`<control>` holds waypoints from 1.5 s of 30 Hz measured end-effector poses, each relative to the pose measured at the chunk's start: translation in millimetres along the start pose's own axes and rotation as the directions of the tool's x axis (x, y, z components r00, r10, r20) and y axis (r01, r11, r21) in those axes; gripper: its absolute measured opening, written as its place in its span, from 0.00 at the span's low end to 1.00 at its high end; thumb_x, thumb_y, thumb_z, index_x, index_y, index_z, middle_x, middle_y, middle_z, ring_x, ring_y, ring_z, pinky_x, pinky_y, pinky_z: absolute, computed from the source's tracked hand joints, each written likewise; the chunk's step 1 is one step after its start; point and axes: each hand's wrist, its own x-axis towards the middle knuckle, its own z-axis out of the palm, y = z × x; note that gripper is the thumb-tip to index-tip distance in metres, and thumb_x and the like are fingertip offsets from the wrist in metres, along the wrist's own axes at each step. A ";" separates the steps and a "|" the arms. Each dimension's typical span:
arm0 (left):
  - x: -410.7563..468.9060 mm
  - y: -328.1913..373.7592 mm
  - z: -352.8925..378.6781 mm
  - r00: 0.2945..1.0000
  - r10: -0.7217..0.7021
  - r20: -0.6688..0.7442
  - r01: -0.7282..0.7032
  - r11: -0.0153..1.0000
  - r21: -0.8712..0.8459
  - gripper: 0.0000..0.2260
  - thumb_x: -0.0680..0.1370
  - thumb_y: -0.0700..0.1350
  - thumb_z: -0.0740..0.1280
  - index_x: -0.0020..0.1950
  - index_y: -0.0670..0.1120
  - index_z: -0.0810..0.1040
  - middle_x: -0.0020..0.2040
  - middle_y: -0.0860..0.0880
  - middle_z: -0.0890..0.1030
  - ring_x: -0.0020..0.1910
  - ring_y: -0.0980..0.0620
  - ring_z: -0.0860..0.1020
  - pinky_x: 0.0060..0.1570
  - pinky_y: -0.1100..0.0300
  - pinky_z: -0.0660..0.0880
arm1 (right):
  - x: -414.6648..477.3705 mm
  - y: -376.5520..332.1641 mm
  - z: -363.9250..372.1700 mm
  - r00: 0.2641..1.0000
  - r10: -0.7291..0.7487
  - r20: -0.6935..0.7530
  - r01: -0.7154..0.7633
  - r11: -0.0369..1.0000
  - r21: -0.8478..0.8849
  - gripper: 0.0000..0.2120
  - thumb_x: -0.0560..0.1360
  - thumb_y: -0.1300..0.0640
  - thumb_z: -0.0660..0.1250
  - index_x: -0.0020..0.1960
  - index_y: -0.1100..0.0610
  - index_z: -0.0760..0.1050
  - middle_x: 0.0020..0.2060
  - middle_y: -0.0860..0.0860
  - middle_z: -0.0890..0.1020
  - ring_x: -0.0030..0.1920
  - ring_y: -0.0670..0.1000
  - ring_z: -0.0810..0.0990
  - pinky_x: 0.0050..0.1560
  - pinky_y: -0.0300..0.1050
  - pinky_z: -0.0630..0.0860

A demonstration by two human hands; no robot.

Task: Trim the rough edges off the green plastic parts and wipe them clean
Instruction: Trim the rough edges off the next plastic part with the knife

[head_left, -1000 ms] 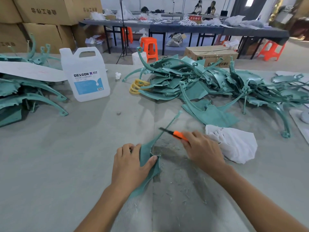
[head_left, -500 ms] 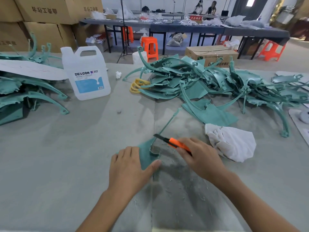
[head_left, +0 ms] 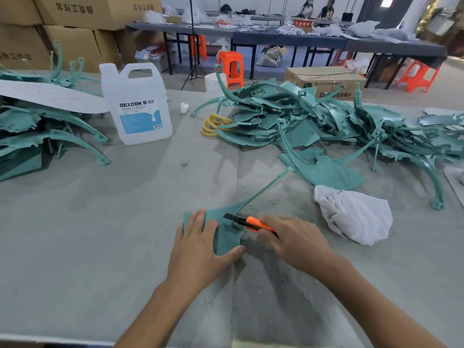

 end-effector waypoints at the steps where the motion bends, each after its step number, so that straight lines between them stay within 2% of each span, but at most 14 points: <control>1: -0.3 -0.1 0.0 1.000 -0.002 0.003 0.002 1.000 -0.009 0.39 0.66 0.80 0.49 0.66 0.55 0.68 0.82 0.48 0.53 0.81 0.51 0.46 0.77 0.51 0.48 | 2.6 0.4 -2.2 1.000 0.016 -0.010 -0.017 0.999 -0.040 0.14 0.84 0.40 0.53 0.66 0.41 0.69 0.48 0.46 0.81 0.45 0.53 0.81 0.38 0.48 0.69; 4: -1.9 0.6 0.9 1.000 -0.012 0.002 0.012 1.000 -0.024 0.38 0.68 0.79 0.52 0.67 0.55 0.67 0.82 0.49 0.52 0.81 0.52 0.45 0.77 0.52 0.47 | 6.8 -3.4 -4.2 0.998 0.044 -0.054 -0.049 0.994 -0.098 0.15 0.84 0.39 0.51 0.65 0.43 0.70 0.46 0.47 0.82 0.46 0.55 0.81 0.41 0.50 0.74; 9: -3.0 1.0 1.3 1.000 -0.013 -0.016 0.012 0.999 -0.038 0.37 0.69 0.79 0.53 0.68 0.56 0.68 0.82 0.50 0.53 0.81 0.52 0.46 0.79 0.51 0.48 | -0.4 -11.9 4.3 0.999 0.001 -0.053 -0.006 0.996 -0.094 0.15 0.83 0.38 0.52 0.64 0.42 0.69 0.42 0.47 0.80 0.42 0.54 0.80 0.36 0.49 0.68; 13: -4.3 -0.5 1.2 1.000 -0.008 0.006 0.008 0.999 -0.038 0.39 0.67 0.79 0.52 0.69 0.56 0.67 0.82 0.50 0.52 0.81 0.53 0.45 0.79 0.51 0.46 | 7.2 -3.1 4.1 0.997 0.052 -0.061 -0.058 0.994 -0.089 0.14 0.84 0.38 0.53 0.64 0.41 0.68 0.44 0.46 0.81 0.44 0.53 0.81 0.38 0.48 0.73; 17: 8.1 -5.0 -4.7 0.995 0.060 0.079 -0.056 0.997 -0.051 0.42 0.65 0.80 0.52 0.73 0.59 0.67 0.82 0.53 0.53 0.81 0.54 0.45 0.78 0.53 0.44 | 2.5 4.9 4.4 0.998 0.054 -0.008 -0.054 0.998 -0.015 0.12 0.83 0.38 0.54 0.62 0.40 0.68 0.41 0.43 0.79 0.43 0.51 0.81 0.34 0.45 0.65; 19: 15.7 -5.7 -7.0 0.990 0.101 0.096 -0.103 0.995 0.017 0.43 0.66 0.80 0.50 0.76 0.61 0.64 0.82 0.52 0.54 0.81 0.52 0.45 0.77 0.52 0.44 | 0.5 11.7 3.0 0.995 0.100 -0.028 -0.101 0.993 -0.058 0.13 0.83 0.38 0.53 0.63 0.41 0.69 0.45 0.44 0.80 0.46 0.52 0.82 0.37 0.47 0.69; 21: 21.7 -3.8 -6.4 0.992 0.082 0.099 -0.089 0.994 0.061 0.43 0.66 0.79 0.48 0.78 0.64 0.60 0.82 0.49 0.52 0.80 0.49 0.46 0.76 0.50 0.46 | -1.0 15.1 1.0 0.991 0.128 -0.051 -0.129 0.991 -0.033 0.13 0.83 0.39 0.54 0.63 0.42 0.70 0.47 0.44 0.77 0.46 0.54 0.81 0.43 0.50 0.76; 25: 37.8 -0.3 -4.3 0.989 0.062 0.133 -0.063 0.998 0.007 0.40 0.66 0.76 0.52 0.78 0.65 0.59 0.83 0.48 0.50 0.80 0.46 0.48 0.76 0.50 0.49 | -5.2 15.6 -0.4 0.990 0.125 -0.072 -0.115 0.985 0.131 0.11 0.83 0.41 0.56 0.62 0.42 0.70 0.45 0.42 0.71 0.45 0.51 0.78 0.45 0.51 0.76; 27: 45.1 -1.0 -4.1 0.988 0.075 0.133 -0.070 0.997 -0.040 0.40 0.67 0.75 0.56 0.78 0.64 0.61 0.83 0.49 0.50 0.80 0.47 0.48 0.76 0.52 0.50 | -6.0 18.1 0.1 0.991 0.125 -0.040 -0.118 0.984 0.137 0.10 0.83 0.41 0.56 0.61 0.41 0.70 0.46 0.42 0.71 0.46 0.50 0.77 0.45 0.50 0.75; 33: 45.3 -1.8 1.7 0.995 0.071 0.072 -0.067 0.996 -0.052 0.42 0.64 0.77 0.52 0.77 0.63 0.63 0.83 0.51 0.51 0.80 0.50 0.49 0.77 0.53 0.51 | -0.4 16.3 1.8 0.988 0.152 -0.018 -0.148 0.980 0.134 0.12 0.83 0.41 0.56 0.62 0.42 0.72 0.48 0.45 0.75 0.48 0.52 0.78 0.47 0.50 0.76; 41: 42.3 -0.9 4.1 0.998 0.058 0.012 -0.056 0.991 -0.124 0.40 0.64 0.75 0.57 0.73 0.60 0.66 0.82 0.54 0.55 0.80 0.52 0.51 0.76 0.55 0.53 | 4.5 22.6 6.4 0.970 0.241 -0.006 -0.237 0.957 0.168 0.13 0.83 0.40 0.56 0.62 0.42 0.74 0.49 0.46 0.74 0.50 0.55 0.78 0.46 0.49 0.71; 45: 42.2 -2.2 5.1 0.999 0.041 -0.014 -0.043 0.986 -0.162 0.38 0.64 0.74 0.60 0.69 0.56 0.67 0.81 0.55 0.57 0.76 0.56 0.52 0.73 0.56 0.57 | 5.4 27.9 2.9 0.986 0.155 0.059 -0.164 0.963 0.215 0.12 0.83 0.40 0.57 0.60 0.42 0.75 0.48 0.44 0.74 0.47 0.50 0.77 0.48 0.51 0.75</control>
